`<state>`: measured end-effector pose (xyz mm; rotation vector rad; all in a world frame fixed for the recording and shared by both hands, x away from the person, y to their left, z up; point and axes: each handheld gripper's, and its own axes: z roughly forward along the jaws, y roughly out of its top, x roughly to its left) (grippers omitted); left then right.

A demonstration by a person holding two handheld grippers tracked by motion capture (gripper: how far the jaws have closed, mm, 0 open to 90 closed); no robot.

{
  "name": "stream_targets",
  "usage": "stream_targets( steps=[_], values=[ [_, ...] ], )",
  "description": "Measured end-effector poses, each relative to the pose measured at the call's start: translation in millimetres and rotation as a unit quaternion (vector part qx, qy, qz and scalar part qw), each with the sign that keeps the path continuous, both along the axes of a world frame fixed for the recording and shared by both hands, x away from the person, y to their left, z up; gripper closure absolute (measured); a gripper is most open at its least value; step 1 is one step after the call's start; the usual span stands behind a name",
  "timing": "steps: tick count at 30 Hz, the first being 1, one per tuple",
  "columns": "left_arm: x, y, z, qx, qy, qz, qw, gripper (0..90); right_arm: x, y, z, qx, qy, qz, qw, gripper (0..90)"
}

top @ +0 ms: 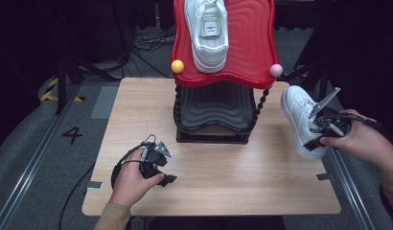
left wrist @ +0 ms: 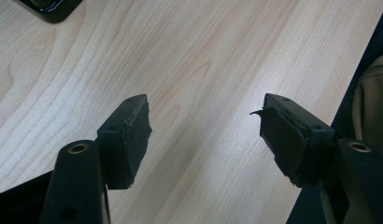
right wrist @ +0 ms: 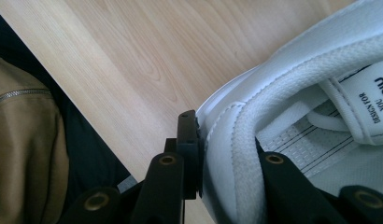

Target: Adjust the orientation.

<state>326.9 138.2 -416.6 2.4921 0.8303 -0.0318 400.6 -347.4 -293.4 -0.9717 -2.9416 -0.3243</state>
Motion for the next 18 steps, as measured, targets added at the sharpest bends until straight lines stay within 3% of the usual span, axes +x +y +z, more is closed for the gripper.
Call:
stream_targets(
  steps=[18],
  values=[
    [1.1, 1.3, -0.2, -0.002, 0.001, -0.005, 1.0000, 34.0, 1.5, 14.6, 73.3, 0.008, -0.056, 0.004, 0.9984, 78.3]
  ],
)
